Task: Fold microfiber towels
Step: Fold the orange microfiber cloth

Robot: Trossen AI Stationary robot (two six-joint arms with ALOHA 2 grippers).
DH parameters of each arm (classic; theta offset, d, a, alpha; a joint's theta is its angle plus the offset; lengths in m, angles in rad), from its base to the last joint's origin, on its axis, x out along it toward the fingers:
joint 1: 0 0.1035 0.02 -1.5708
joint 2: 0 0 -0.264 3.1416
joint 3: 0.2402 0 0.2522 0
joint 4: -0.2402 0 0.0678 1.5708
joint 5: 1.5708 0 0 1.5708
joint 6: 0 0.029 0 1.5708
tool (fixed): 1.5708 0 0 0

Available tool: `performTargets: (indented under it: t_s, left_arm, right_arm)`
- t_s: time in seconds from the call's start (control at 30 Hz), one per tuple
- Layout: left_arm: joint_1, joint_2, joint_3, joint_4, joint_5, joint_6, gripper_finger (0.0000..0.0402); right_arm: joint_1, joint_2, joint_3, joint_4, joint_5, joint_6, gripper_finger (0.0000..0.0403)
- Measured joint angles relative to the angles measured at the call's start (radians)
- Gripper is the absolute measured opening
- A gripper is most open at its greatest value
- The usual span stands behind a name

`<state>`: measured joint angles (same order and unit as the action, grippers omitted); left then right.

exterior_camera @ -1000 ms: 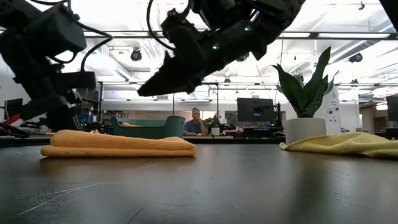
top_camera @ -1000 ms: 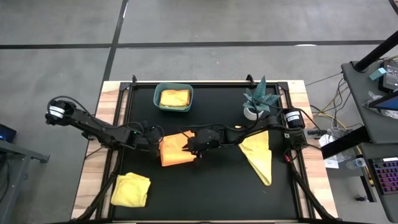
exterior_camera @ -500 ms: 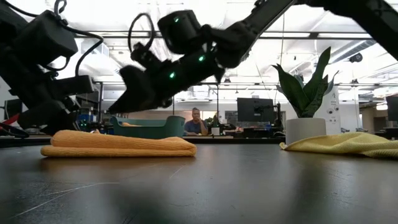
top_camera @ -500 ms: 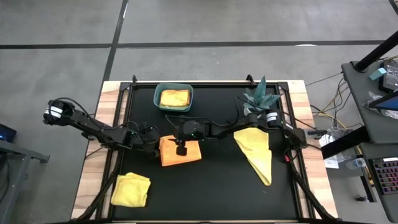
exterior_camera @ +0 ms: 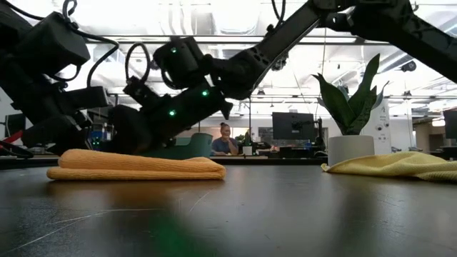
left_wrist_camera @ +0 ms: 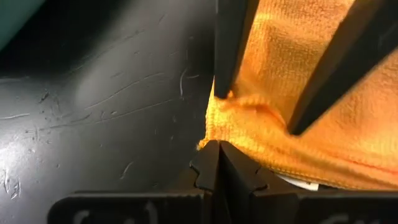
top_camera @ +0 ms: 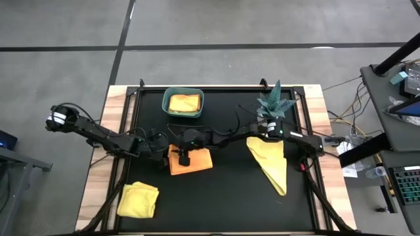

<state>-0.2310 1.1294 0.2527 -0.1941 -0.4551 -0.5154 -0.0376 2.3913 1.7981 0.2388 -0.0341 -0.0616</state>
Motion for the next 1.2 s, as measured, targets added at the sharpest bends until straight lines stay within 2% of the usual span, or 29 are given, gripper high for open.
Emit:
performTargets:
  t_s: [0.2,0.47,1.2]
  left_arm:
    - [0.000,0.001,0.000,0.010,0.001,0.003,0.0000]
    - [0.000,0.001,0.000,0.012,0.001,0.003,0.0000]
    - [0.000,0.001,0.000,0.031,0.001,0.006,0.0000]
  right_arm:
    - [-0.003,0.000,0.000,-0.018,0.008,-0.006,0.0131]
    - [-0.003,0.000,-0.005,-0.017,0.008,-0.031,0.0018]
    - [0.007,0.007,0.049,0.026,0.008,-0.061,0.0013]
